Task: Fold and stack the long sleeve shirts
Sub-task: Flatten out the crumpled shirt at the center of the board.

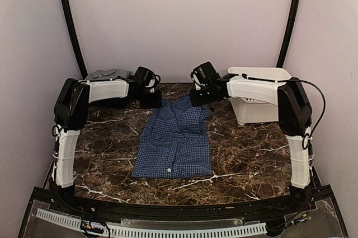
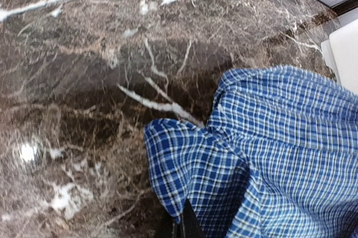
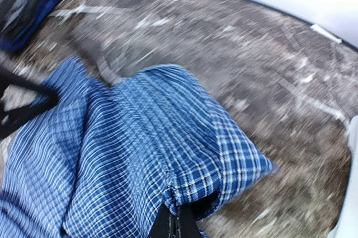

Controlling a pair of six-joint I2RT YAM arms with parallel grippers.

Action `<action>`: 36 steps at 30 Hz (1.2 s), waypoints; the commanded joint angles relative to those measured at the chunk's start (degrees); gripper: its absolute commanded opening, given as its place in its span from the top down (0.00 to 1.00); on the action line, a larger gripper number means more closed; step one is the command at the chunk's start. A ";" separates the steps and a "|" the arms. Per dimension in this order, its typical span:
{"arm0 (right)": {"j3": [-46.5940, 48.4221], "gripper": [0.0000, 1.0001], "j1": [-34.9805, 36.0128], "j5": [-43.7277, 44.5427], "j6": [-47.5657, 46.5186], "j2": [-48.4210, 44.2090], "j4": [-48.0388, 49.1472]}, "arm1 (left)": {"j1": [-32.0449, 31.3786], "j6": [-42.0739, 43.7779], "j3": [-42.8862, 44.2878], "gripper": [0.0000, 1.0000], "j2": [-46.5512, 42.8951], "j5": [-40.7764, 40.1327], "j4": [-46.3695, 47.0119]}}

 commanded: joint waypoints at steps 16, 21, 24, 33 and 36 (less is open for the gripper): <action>17.62 0.28 -4.37 1.21 -5.79 7.25 -2.43 | 2.09 2.79 8.48 0.41 -2.74 -0.43 -9.92; 4.63 0.31 -0.79 -1.17 -4.03 -1.33 -1.64 | 1.43 0.88 -5.90 0.43 -12.03 2.54 -4.98; -4.02 0.32 1.03 -3.28 -1.28 -7.21 -1.40 | 1.35 -0.54 -13.48 0.46 -17.65 3.63 -3.28; -27.38 0.40 3.89 -6.64 7.65 -18.76 2.66 | 0.68 -0.49 -30.34 0.52 -25.43 7.93 -0.77; -31.58 0.42 3.89 -7.16 9.73 -19.30 3.81 | 0.55 -0.05 -32.84 0.52 -26.19 9.40 0.16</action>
